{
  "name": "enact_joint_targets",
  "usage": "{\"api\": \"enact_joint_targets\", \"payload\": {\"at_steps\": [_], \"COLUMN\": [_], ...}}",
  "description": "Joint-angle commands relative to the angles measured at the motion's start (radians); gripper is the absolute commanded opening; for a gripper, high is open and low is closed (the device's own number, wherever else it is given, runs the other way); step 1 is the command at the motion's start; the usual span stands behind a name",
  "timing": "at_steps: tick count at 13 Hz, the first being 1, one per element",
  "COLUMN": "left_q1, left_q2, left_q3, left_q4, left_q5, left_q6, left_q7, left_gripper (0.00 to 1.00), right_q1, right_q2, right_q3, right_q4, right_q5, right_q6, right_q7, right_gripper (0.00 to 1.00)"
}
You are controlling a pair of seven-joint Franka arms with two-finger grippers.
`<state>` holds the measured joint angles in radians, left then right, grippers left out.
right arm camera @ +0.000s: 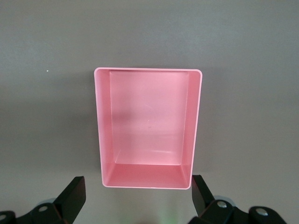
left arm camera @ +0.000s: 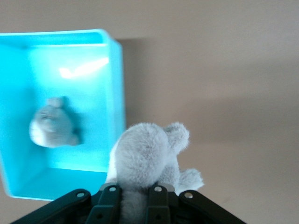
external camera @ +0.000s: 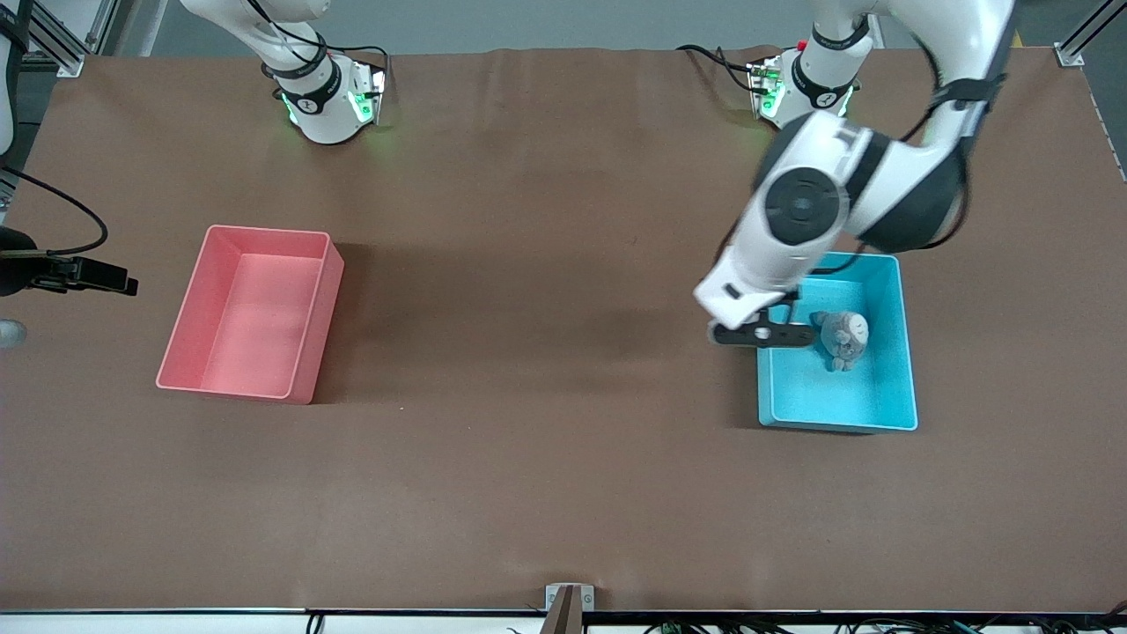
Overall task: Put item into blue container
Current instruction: 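Lower the second Totoro into the blue box with the left gripper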
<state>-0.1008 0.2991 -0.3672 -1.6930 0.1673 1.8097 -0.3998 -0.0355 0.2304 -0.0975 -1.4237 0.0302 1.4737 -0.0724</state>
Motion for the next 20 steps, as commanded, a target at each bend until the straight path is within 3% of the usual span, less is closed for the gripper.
{"api": "enact_joint_targets", "payload": {"at_steps": [1,5,10,18,19,20], "left_q1": [0.111,0.204,0.247,0.294,0.293,0.291], "left_q2": [-0.106,-0.112,-0.060,0.061,0.058,0.054], "left_q3": [-0.006,-0.004,-0.003,-0.001,-0.001,-0.002], "left_q4": [-0.172,-0.301,-0.416,-0.442,-0.441,-0.438], "left_q5": [-0.019,-0.014,0.001,0.090,0.090,0.090], "left_q6": [0.091,0.224,0.413,0.583,0.582,0.574], "left_q7": [0.183,0.357,0.380,0.384,0.383,0.383], "left_gripper": [0.15,0.14,0.14,0.17,0.24,0.55], "right_q1": [0.042,0.048,0.043,0.052,0.052,0.052], "right_q2": [-0.019,-0.019,-0.019,-0.060,-0.062,-0.060], "right_q3": [-0.042,-0.048,-0.044,-0.034,-0.034,-0.034], "right_q4": [-0.008,-0.008,-0.008,0.025,0.025,0.028], "right_q5": [-0.001,0.000,0.002,0.013,0.014,0.014], "right_q6": [-0.016,-0.016,-0.016,-0.061,-0.065,-0.064], "right_q7": [-0.001,-0.001,-0.001,0.105,0.105,0.103], "right_gripper": [1.00,1.00,1.00,1.00,1.00,1.00]}}
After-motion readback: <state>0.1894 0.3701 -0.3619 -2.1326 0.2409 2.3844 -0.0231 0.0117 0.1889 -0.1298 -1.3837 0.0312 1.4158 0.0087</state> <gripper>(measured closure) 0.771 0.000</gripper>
